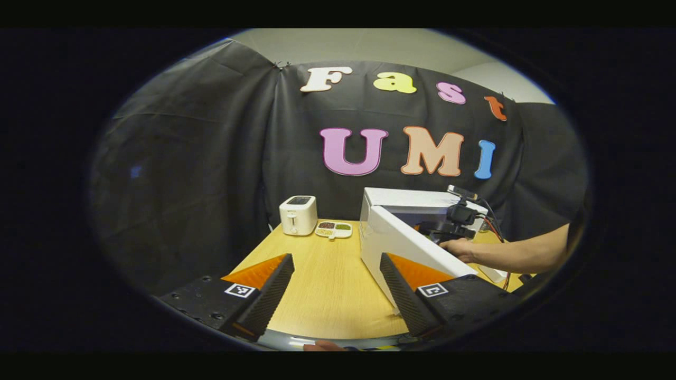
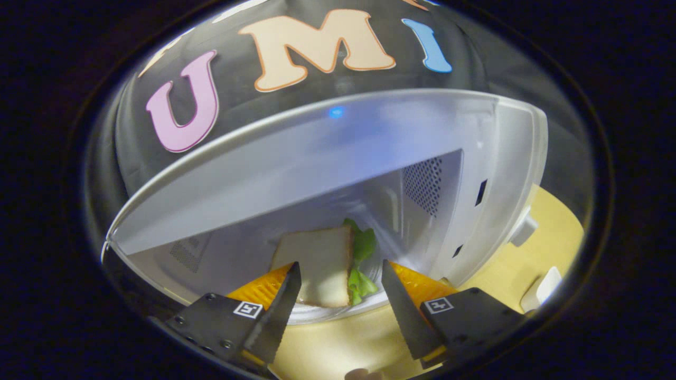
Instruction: Open the microwave oven with the left hand, put the food in, and close the microwave oven.
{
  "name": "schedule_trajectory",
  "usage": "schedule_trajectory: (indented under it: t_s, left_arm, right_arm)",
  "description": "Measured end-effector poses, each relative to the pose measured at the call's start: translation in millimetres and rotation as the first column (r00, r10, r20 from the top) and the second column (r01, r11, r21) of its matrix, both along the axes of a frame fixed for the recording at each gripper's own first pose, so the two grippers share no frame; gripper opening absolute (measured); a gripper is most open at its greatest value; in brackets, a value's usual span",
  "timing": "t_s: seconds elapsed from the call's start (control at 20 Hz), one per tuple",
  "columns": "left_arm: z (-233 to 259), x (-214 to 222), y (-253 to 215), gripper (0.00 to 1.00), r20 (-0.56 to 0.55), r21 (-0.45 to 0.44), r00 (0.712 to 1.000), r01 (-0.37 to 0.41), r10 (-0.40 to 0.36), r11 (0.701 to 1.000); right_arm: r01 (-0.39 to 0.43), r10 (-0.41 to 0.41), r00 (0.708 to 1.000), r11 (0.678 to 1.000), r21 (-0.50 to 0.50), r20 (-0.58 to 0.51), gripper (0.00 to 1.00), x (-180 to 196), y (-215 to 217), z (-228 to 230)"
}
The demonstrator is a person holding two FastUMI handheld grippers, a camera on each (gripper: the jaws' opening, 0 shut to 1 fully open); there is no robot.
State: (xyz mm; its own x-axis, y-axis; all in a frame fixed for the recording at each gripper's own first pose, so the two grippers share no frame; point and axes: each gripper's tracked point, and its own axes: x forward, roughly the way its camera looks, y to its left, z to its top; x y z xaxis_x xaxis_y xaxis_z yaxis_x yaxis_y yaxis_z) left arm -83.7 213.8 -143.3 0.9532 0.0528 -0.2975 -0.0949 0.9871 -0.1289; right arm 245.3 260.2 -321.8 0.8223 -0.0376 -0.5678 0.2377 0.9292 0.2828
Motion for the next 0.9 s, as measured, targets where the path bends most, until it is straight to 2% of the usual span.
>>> schedule_trajectory:
  t_s: [0.2, 0.25, 0.35, 0.4, 0.5, 0.6, 0.75, 0.85, 0.9]
  left_arm:
    - [0, -3, -9, 0.96, 0.011, 0.002, 0.999, 0.031, -0.031, 1.000]
    - [1, -4, -10, 0.96, 0.018, 0.009, 0.999, 0.040, -0.040, 0.999]
    - [-1, -1, -12, 0.94, 0.029, 0.032, 0.998, 0.058, -0.059, 0.998]
    - [-4, 0, -12, 0.96, 0.030, 0.046, 0.997, 0.068, -0.069, 0.997]
    - [-7, 3, -12, 0.96, 0.035, 0.067, 0.996, 0.082, -0.085, 0.994]
    - [-11, 9, -17, 0.96, 0.036, 0.080, 0.993, 0.109, -0.112, 0.991]
    - [-9, 15, -31, 0.95, 0.049, 0.083, 0.983, 0.170, -0.175, 0.982]
    - [-12, 19, -33, 0.89, 0.045, 0.090, 0.983, 0.174, -0.178, 0.981]
    - [-18, 19, -36, 0.77, 0.031, 0.085, 0.982, 0.183, -0.186, 0.979]
  right_arm:
    - [-0.104, 0.106, 0.993, 0.994, -0.044, 0.048, 0.88, -27, -2, 21]
    - [-0.132, 0.136, 0.988, 0.990, -0.054, 0.074, 0.95, -35, -4, 30]
    - [-0.176, 0.182, 0.975, 0.983, -0.060, 0.128, 0.94, -55, -8, 52]
    - [-0.193, 0.202, 0.967, 0.979, -0.071, 0.158, 0.94, -66, -12, 65]
    - [-0.227, 0.248, 0.947, 0.966, -0.121, 0.205, 0.94, -92, -26, 89]
    - [-0.238, 0.274, 0.930, 0.957, -0.169, 0.244, 0.94, -119, -44, 119]
    - [-0.205, 0.261, 0.919, 0.956, -0.209, 0.296, 0.94, -154, -74, 158]
    - [-0.178, 0.249, 0.912, 0.956, -0.233, 0.325, 0.94, -173, -94, 177]
    - [-0.164, 0.242, 0.909, 0.956, -0.244, 0.340, 0.94, -182, -102, 184]
